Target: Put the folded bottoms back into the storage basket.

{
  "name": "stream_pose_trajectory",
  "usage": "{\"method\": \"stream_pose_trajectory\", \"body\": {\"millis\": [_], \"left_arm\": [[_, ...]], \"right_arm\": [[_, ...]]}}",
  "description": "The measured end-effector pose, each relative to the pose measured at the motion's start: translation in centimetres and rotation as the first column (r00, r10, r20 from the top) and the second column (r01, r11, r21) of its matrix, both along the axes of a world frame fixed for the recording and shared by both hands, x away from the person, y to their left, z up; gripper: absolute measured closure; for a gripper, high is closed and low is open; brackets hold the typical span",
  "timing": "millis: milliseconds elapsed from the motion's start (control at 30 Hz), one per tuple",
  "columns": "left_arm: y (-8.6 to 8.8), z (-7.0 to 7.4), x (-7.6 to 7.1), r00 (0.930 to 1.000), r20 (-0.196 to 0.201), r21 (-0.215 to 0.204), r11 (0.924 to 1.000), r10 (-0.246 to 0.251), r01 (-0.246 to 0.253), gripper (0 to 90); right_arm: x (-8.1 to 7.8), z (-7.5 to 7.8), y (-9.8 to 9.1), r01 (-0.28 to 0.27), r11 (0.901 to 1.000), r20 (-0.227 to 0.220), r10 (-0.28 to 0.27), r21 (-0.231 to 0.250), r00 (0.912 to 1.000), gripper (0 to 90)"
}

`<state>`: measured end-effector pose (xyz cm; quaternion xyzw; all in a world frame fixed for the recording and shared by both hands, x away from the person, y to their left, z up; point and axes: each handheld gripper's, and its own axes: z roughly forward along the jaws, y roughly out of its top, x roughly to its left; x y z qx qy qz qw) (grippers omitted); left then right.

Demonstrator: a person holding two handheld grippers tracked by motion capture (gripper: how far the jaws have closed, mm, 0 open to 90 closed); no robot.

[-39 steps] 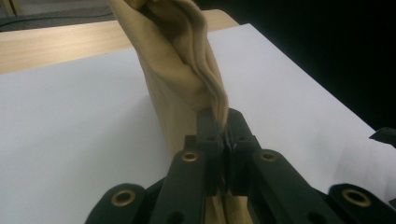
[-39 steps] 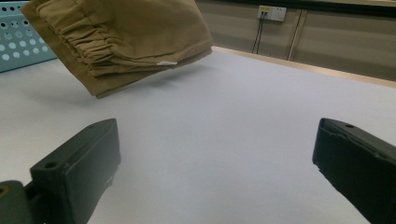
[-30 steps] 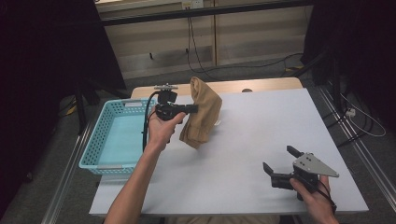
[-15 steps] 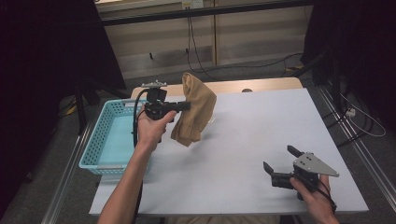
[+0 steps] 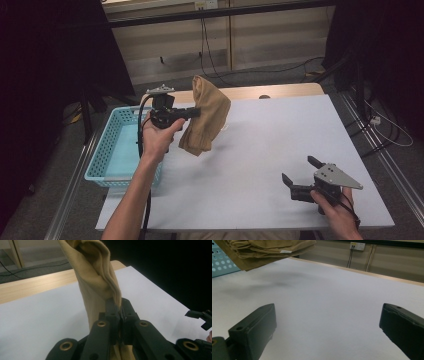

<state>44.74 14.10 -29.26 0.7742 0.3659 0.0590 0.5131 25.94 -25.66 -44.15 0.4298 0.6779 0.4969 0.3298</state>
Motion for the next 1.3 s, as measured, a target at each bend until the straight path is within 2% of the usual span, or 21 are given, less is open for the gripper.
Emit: {"method": "stream_pose_trajectory", "body": {"millis": [167,300,533,767,867,1067,1300], "left_arm": [[0.5,0.6,-0.3,0.9999,0.015,0.0,1.0,0.004,-0.004,87.1],[0.6,0.7,-0.5,0.9998,0.018,0.023,0.9997,0.003,-0.004,87.1],[1.0,1.3,-0.8,0.9991,0.039,0.034,0.9993,0.016,-0.017,87.1],[1.9,2.1,-1.1,0.9983,0.052,0.024,0.9993,0.027,-0.028,87.1],[2.4,2.3,-1.1,0.997,0.062,0.014,0.9988,0.046,-0.047,87.1],[3.3,2.7,-1.1,0.9962,0.063,-0.002,0.9982,0.06,-0.06,87.1],[4.0,3.0,-1.3,0.9952,0.067,-0.002,0.9974,0.072,-0.072,87.1]], "right_arm": [[0.0,0.0,0.0,0.0,1.0,0.001,0.0,0.001,1.0,0.9],[0.0,0.0,0.0,-0.001,1.0,0.0,0.001,-0.003,1.0,1.0],[-0.1,0.0,0.0,-0.001,1.0,-0.002,0.001,0.0,1.0,1.0],[-0.1,0.0,0.0,-0.002,1.0,-0.003,0.002,0.001,1.0,1.0],[-0.1,0.0,0.0,-0.002,1.0,-0.001,0.002,0.0,1.0,1.0],[-0.1,0.0,0.0,-0.003,1.0,-0.001,0.003,0.0,1.0,1.0],[-0.1,0.0,0.0,-0.004,1.0,0.0,0.004,-0.001,1.0,1.0]]}}
